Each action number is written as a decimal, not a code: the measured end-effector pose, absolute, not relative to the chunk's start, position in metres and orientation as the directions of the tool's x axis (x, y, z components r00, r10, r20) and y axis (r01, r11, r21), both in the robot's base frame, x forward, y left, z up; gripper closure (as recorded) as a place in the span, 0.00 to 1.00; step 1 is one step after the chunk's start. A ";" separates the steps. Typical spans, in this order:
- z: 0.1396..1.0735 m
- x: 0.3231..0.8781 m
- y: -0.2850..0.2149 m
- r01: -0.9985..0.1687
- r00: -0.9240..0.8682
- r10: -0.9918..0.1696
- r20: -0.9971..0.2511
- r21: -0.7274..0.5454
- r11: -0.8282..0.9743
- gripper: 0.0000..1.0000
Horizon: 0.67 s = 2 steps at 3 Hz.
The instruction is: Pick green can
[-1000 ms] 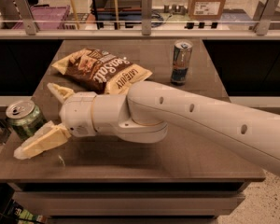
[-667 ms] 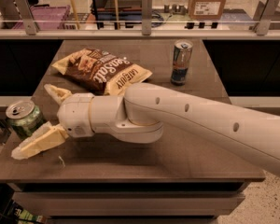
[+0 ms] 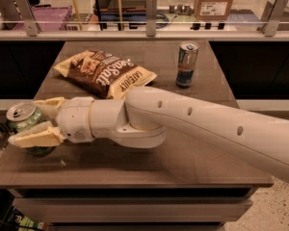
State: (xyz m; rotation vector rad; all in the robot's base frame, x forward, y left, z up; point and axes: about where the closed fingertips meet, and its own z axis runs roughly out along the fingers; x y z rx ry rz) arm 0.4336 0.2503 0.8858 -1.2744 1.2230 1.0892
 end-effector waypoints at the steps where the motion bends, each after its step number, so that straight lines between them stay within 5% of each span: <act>1: 0.887 0.432 0.252 -0.996 0.079 -0.077 -0.994 -0.081 0.028 0.61; 2: 0.888 0.430 0.253 -0.996 0.081 -0.077 -0.994 -0.083 0.025 0.84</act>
Offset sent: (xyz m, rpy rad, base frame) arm -0.0014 0.0014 0.0008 -0.0001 -0.0018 0.0032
